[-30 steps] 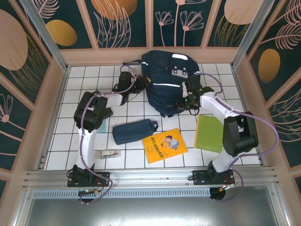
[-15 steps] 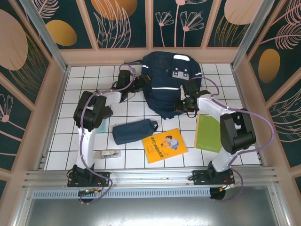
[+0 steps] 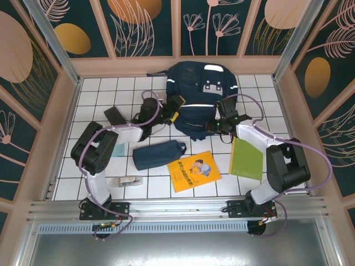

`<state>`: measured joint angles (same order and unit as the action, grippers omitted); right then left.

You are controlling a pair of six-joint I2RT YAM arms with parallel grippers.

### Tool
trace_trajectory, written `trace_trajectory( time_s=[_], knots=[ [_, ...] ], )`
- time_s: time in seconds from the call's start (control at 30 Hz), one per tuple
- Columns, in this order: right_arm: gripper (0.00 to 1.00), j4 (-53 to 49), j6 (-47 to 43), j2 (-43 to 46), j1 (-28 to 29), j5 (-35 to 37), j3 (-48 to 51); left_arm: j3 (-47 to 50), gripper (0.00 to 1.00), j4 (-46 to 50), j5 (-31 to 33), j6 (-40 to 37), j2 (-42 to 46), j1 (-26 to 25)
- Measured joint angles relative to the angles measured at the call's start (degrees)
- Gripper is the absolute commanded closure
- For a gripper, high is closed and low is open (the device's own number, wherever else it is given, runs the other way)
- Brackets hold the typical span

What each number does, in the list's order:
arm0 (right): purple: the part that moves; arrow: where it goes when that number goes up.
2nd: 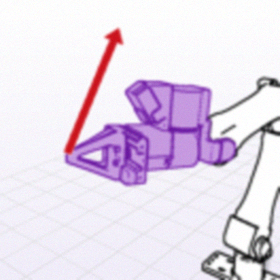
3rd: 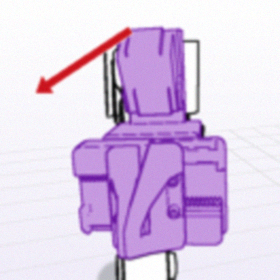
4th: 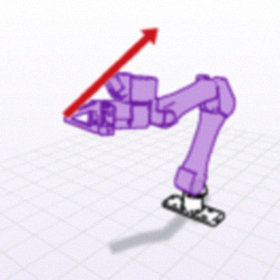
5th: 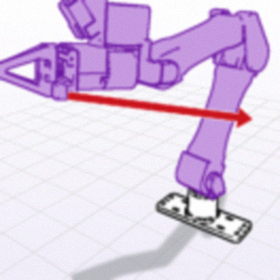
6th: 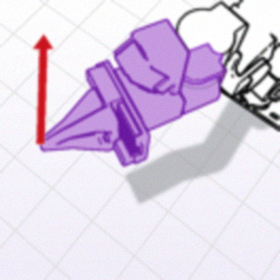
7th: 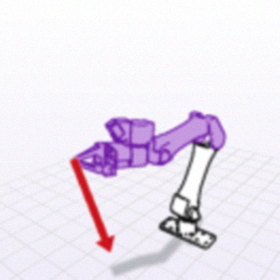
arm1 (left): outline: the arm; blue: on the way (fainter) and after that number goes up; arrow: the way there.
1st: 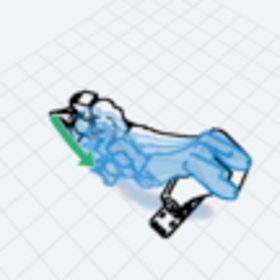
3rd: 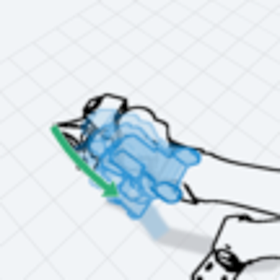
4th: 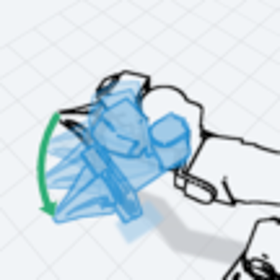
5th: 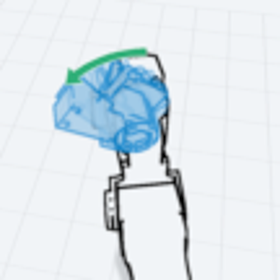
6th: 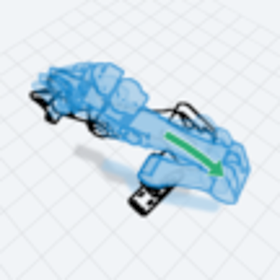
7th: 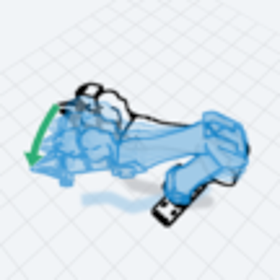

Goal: Pack the student bag

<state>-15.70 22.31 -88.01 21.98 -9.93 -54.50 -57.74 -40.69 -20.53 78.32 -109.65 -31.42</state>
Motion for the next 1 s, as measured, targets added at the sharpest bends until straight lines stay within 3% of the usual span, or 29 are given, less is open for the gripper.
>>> trace_trajectory(
  time_s=[0.27, 0.7, 1.0],
  knots=[
    [1.00, 3.0, 2.3, 3.6, 0.2, 0.2, 2.5, 0.7, 0.01, -0.4, 2.0, 5.1, -4.0, -2.1],
    [1.00, 2.0, -1.7, 3.5, -0.3, 4.0, 3.7, -8.3, 0.04, 10.1, 2.7, -1.8, -8.9, -1.4],
    [1.00, 2.0, -7.4, 3.9, -7.9, 4.5, 4.8, -10.0, 0.04, 15.7, 2.4, -7.6, -9.0, 1.5]
  ],
)
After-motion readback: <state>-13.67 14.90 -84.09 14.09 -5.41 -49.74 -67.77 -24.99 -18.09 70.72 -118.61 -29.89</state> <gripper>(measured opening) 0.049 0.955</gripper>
